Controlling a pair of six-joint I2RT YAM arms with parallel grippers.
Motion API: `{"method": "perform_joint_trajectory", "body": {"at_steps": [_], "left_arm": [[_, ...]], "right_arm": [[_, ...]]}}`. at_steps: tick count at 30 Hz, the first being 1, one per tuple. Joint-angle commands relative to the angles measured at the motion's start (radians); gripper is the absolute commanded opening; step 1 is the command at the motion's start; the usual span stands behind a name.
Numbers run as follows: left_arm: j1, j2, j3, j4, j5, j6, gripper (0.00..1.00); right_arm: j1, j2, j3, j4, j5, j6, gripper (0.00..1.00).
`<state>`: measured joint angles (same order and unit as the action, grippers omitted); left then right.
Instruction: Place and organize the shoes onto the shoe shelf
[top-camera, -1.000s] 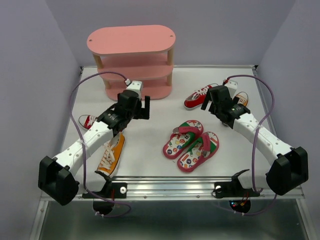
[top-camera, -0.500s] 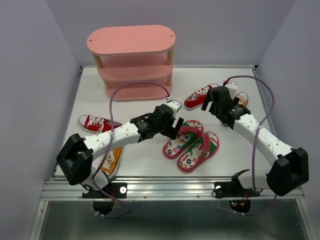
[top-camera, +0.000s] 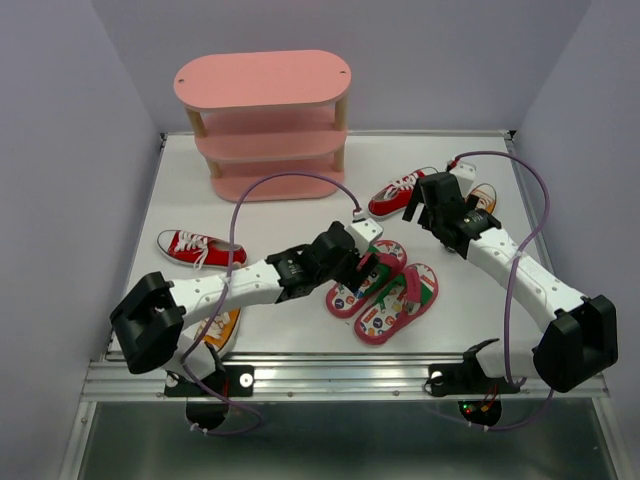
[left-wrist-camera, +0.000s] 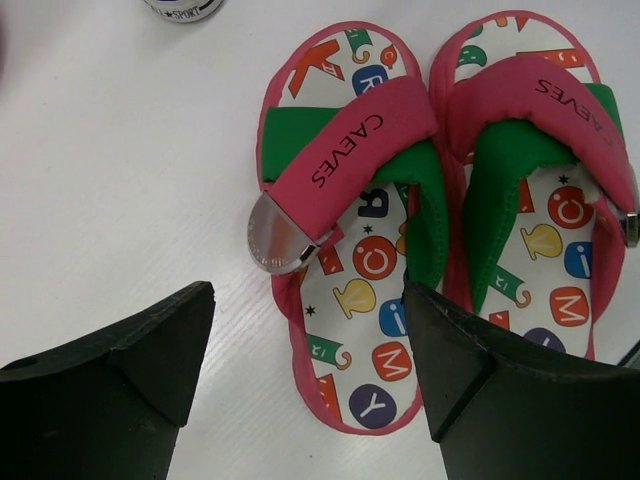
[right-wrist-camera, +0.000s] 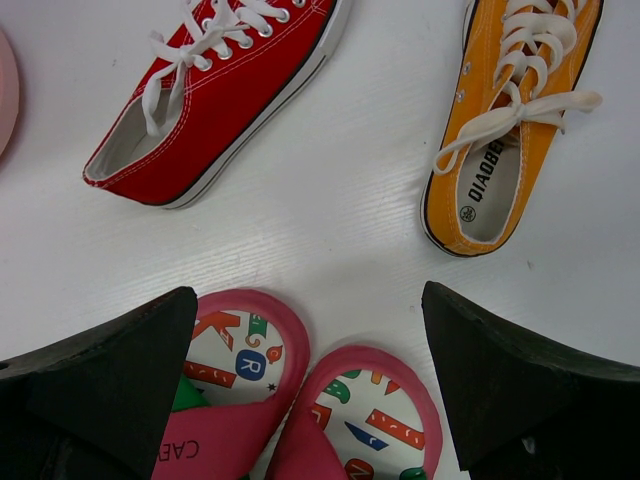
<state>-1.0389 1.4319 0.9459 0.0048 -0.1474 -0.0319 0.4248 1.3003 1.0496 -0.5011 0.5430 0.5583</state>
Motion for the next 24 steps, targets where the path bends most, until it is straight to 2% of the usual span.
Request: {"method": "perform_joint_trajectory", "body": {"at_steps": [1, 10, 17, 21, 24], "left_arm": [[0.002, 0.047, 0.045, 0.055, -0.043, 0.059, 0.87], [0.0, 0.163, 0.093, 0.021, -0.026, 0.107, 0.88], [0.007, 0.214, 0.099, 0.063, -0.049, 0.116, 0.89], [0.031, 0.239, 0.103, 0.08, -0.023, 0.104, 0.79], [0.048, 0.257, 0.1, 0.098, -0.006, 0.096, 0.77]], "right_arm": [[0.0, -0.013, 0.021, 0.035, 0.011, 0.014, 1.0], [0.0, -0.013, 0.029, 0.036, 0.006, 0.011, 1.0], [0.0, -0.004, 0.033, 0.035, -0.002, 0.014, 1.0], [0.0, -0.003, 0.033, 0.036, -0.002, 0.014, 1.0], [0.0, -0.003, 0.029, 0.035, 0.0, 0.014, 1.0]]}}
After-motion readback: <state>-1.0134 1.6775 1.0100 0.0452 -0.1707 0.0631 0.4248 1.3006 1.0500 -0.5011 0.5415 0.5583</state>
